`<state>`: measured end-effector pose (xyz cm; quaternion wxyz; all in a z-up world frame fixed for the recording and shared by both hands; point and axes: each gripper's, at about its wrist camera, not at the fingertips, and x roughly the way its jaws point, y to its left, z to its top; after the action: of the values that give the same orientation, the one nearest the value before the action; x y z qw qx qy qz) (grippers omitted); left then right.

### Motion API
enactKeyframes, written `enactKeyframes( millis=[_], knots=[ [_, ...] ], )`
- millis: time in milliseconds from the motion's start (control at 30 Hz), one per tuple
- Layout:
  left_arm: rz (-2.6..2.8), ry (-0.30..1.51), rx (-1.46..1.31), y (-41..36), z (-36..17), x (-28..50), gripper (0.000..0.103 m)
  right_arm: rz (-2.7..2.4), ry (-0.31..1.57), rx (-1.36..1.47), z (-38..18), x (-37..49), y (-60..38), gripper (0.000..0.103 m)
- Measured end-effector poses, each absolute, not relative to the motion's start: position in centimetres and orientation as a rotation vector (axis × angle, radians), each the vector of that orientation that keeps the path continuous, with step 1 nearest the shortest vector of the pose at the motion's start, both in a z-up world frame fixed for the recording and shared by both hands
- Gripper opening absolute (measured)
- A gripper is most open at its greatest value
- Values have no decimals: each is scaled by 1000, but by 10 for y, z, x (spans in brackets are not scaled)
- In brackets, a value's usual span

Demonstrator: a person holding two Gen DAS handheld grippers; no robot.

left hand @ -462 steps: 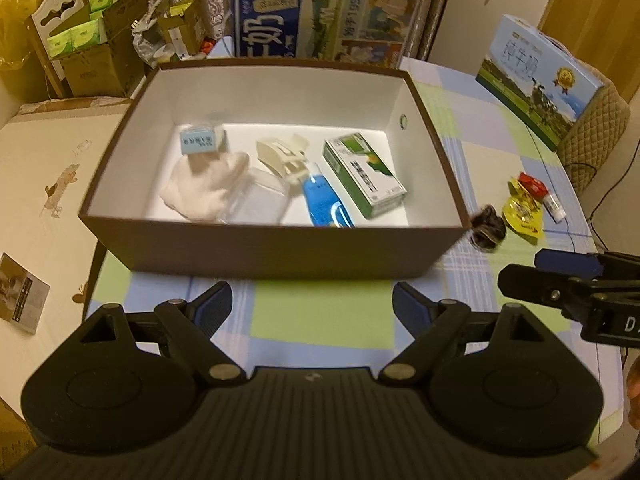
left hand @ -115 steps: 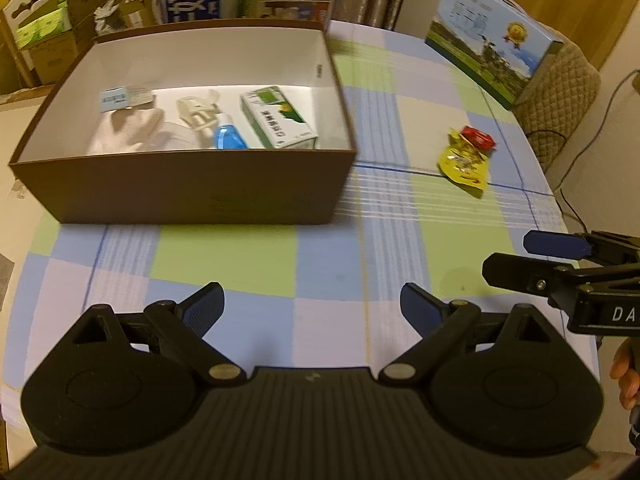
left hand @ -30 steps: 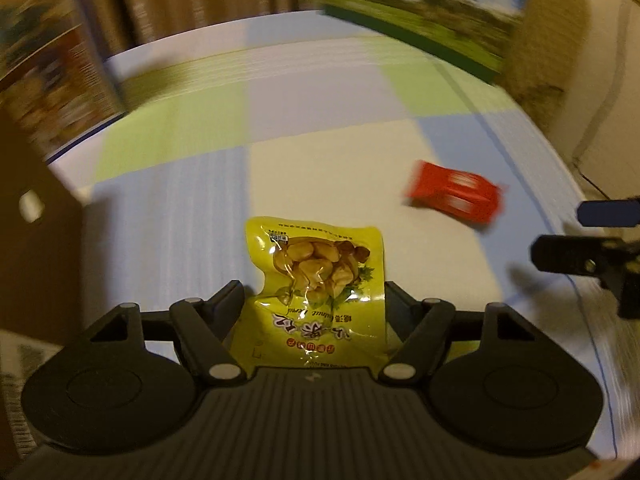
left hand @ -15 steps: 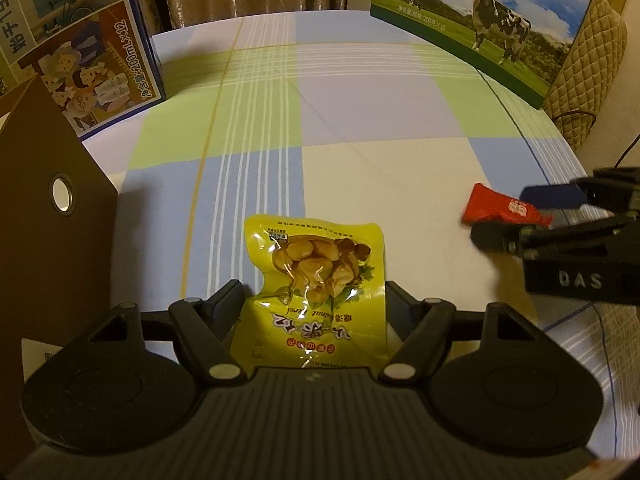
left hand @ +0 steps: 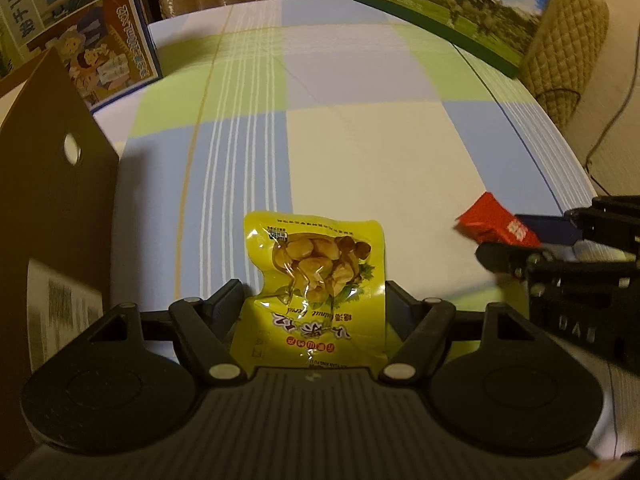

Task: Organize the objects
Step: 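Grasp the red candy packet with the right tool while the left tool holds the snack, then carry the yellow and red packets with both tools over the brown box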

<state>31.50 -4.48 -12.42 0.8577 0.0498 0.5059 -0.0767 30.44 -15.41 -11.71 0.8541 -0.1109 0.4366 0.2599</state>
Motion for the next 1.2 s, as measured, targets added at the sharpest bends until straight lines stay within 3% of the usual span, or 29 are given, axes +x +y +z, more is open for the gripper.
enactKeyframes(
  millis=[667,1200],
  knots=[
    [-174,1145,113,-8,-117,169,72,663,1020,-184,-110,145,-149,29],
    [-68,1167,59,40,-113,115,76,753,1039,-219,-108,98,-129,29]
  ],
)
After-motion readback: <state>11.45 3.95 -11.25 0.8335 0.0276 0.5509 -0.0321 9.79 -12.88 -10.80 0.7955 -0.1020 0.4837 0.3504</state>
